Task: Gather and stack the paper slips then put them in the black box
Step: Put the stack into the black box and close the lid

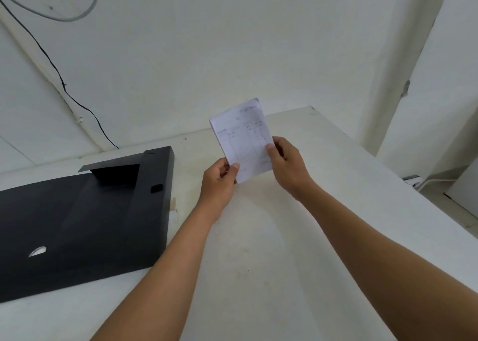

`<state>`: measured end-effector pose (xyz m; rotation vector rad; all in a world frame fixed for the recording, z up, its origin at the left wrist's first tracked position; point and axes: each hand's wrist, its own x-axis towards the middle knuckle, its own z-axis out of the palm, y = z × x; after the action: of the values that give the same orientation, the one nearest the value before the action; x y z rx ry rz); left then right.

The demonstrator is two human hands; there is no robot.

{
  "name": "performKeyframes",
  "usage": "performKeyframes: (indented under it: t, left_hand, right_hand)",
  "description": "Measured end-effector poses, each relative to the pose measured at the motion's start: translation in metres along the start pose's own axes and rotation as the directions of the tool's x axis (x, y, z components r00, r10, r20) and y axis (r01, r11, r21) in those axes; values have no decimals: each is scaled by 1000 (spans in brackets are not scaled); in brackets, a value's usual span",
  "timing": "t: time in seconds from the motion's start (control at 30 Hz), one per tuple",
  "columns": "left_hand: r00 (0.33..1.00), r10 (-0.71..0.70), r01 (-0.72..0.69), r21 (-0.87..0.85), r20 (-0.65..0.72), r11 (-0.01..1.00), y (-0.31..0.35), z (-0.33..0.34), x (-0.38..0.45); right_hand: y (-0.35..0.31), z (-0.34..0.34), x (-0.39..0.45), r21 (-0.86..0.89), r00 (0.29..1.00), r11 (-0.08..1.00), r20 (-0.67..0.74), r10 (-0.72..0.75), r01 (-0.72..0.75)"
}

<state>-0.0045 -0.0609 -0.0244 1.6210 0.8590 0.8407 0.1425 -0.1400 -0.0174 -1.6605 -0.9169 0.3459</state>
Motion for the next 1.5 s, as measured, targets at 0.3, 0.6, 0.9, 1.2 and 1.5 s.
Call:
performKeyframes:
  t: [0.3, 0.6, 0.9, 1.2, 1.5]
  left_hand:
    - [991, 50, -54, -28, -121, 998, 19, -28, -3]
    - [980, -46, 8, -194, -192, 981, 44, -99, -9]
    - [898, -240, 199, -146, -368, 969, 30, -222, -42]
    - [780, -428, 449, -69, -457, 891, 4, -274, -57]
    - [760, -561, 604, 37, -329, 796, 5, -247, -37]
  right_hand:
    - [-14, 30, -7, -376, 983, 914, -38, -180, 153]
    - [-61, 93, -21, 17, 993, 993, -39, -114, 115]
    - [-96, 194, -53, 51, 976, 997, 207, -63, 53]
    - [-85, 220, -68, -133, 972, 991, 230, 46, -15]
    - [-79, 224, -67, -74, 955, 987, 250, 160, -146]
